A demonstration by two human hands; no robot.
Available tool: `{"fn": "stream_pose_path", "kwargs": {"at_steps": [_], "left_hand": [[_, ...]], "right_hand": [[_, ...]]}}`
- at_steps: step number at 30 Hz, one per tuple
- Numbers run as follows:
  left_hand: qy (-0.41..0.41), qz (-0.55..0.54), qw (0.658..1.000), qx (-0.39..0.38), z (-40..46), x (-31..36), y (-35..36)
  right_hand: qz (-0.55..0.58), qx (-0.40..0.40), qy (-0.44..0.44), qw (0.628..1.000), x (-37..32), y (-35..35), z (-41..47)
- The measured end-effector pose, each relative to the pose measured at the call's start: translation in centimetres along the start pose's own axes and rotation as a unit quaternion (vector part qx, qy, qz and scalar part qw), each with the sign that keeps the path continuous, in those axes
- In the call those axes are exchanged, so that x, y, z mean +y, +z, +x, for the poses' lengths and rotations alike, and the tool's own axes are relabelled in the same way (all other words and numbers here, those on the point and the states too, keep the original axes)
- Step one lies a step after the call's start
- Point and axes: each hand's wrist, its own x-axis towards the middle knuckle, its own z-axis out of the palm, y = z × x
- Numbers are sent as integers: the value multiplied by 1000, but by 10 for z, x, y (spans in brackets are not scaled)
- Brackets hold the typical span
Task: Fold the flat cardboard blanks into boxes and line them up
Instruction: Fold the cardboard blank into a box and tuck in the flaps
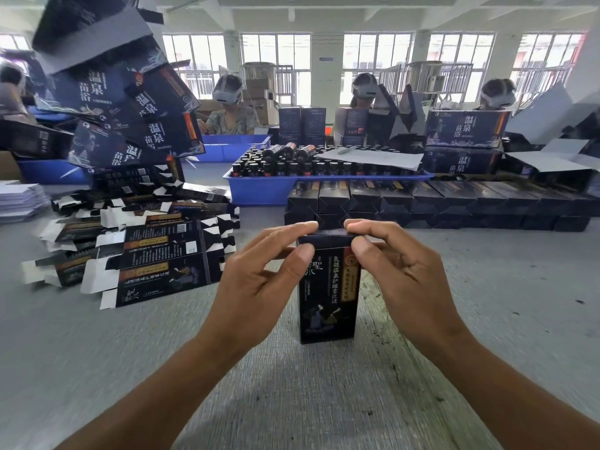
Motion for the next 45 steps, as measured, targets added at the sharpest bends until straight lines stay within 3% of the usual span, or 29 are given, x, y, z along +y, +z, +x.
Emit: {"fn": "stream_pose_path", "kwargs": {"at_steps": [11,19,22,27,32,38,45], "left_hand": [[-25,7,999,33,2,4,3],[30,49,998,41,4,7,4],[37,47,998,34,4,6,4],[115,93,989,8,4,-5,-3],[124,101,987,8,4,-13,-2],[7,130,988,-87,-4,-23,-2],[-64,59,993,-75,0,-24,-3]], "right_hand": [[-172,5,-106,979,5,-4,3],[-103,-9,-41,994,6,-5,2],[-119,-10,-64,991,6,-5,3],[-151,-8,-109,982,9,-7,5],[-153,-11,-91,984,11,-5,5],[-148,-32,-44,987,16,-2,3],[-134,-65,8,989,18,3,3]]}}
